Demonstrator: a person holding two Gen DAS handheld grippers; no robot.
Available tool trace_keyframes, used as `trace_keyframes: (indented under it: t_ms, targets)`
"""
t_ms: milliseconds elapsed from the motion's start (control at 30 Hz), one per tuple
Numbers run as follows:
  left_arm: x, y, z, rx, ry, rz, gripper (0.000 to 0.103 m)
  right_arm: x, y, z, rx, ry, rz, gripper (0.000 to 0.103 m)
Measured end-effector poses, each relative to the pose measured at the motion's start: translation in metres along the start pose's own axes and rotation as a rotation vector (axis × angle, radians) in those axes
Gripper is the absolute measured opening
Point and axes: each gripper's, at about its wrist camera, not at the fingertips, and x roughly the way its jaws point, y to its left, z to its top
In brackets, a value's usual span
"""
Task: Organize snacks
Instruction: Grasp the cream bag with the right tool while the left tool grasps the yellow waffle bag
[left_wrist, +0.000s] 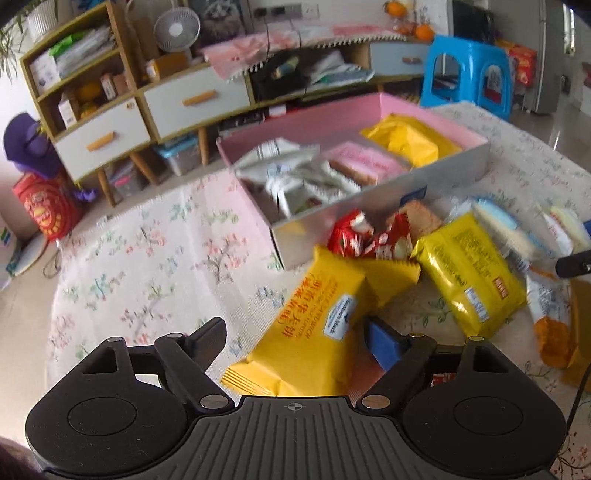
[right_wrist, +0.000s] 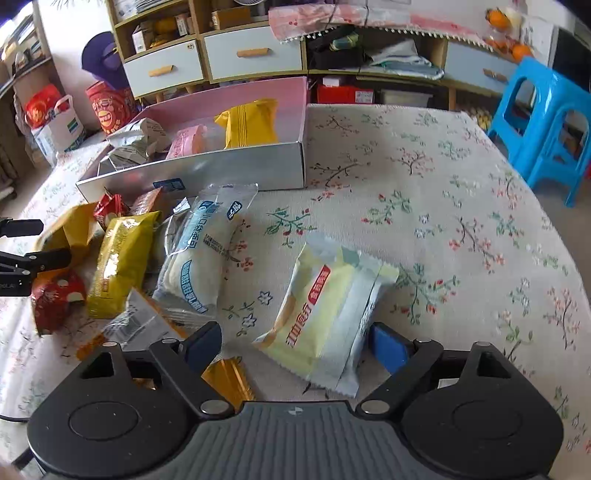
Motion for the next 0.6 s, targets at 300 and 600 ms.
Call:
trace_keyframes:
  t_ms: [300,600]
  targets:
    - [-0.008,-0.014,-0.006,-0.014,0.051,-0.017,0.048,-0.002,0.005,0.002,-0.021,-0.004,-0.024,0.051]
    - [-0.020,-0.014,-0.010,-0.132,0.078,-0.042,0.041,-0.005,0.004,0.012,0.033,0.028,-0.016,0.038]
